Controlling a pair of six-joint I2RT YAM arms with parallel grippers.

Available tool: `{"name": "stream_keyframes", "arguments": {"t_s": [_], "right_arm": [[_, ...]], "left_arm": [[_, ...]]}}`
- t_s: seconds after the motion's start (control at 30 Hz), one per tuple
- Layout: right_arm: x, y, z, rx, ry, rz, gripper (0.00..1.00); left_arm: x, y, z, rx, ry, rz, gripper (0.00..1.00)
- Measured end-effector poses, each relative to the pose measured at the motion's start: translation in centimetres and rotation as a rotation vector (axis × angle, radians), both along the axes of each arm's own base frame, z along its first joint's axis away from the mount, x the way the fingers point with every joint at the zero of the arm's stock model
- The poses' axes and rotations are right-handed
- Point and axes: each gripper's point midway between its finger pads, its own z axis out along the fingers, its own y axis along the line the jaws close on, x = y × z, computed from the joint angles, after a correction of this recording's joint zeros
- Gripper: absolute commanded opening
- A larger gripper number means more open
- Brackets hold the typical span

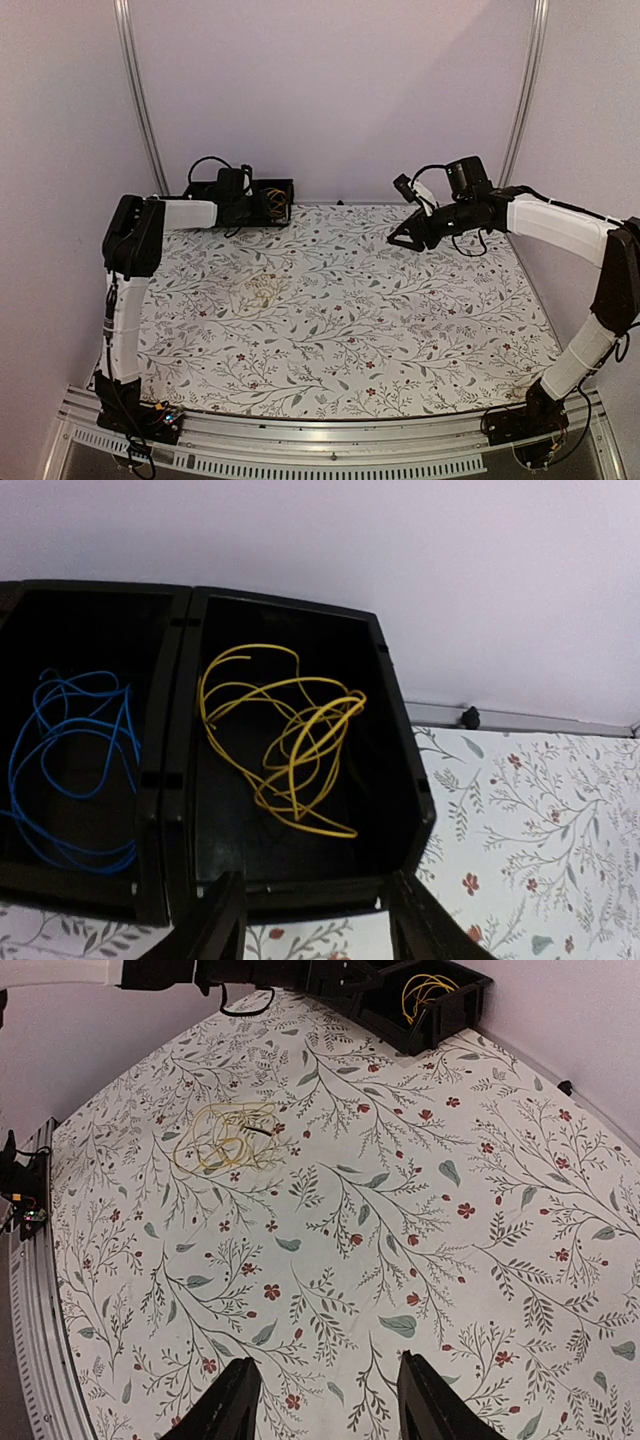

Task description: Untangle the cables

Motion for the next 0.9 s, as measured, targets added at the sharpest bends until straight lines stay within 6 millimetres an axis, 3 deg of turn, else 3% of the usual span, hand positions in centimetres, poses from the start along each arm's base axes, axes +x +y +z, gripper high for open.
{"name": "stream_keyframes", "arguments": {"t_s": [0.1, 0.2, 0.3, 0.37, 0.43, 0.5, 0.6, 0.7, 0.9], "right_arm": [[0.9, 1.2, 0.2, 0.005, -0.017, 0.043, 0.47], [2.3, 3.4, 0.0, 0.014, -0.029, 0.095, 0.45], [3.2, 6.4, -0.7, 0.019, -0.027, 0.156, 0.43], [3.6, 9.1, -1.6, 0.025, -0.019, 0.21, 0.45], [3.6, 11.5, -2.8, 0.024, -0.01, 0.261, 0.5], [3.3, 13.5, -4.3, 0.017, 0.001, 0.31, 0.56], [2.9, 16.1, -6.8, -0.01, -0.005, 0.371, 0.62], [3.1, 18.2, -9.2, -0.038, -0.025, 0.408, 0.63], [4.5, 20.8, -12.6, -0.058, -0.07, 0.419, 0.62]], "left_arm": [[-3.8, -0.4, 3.7, 0.002, -0.016, -0.015, 0.56], [-8.4, -1.6, 8.7, -0.01, -0.076, -0.058, 0.57], [-13.6, -3.0, 13.1, -0.033, -0.144, -0.141, 0.59], [-16.9, -4.1, 14.8, -0.041, -0.174, -0.227, 0.6], [-19.9, -4.8, 14.9, -0.032, -0.176, -0.313, 0.6], [-21.9, -4.6, 13.6, -0.008, -0.14, -0.355, 0.61], [-24.8, -3.1, 10.5, 0.029, -0.037, -0.361, 0.62], [-27.6, -1.1, 8.9, 0.034, 0.044, -0.323, 0.62], [-30.7, 1.2, 11.0, -0.039, 0.049, -0.242, 0.62]]}}
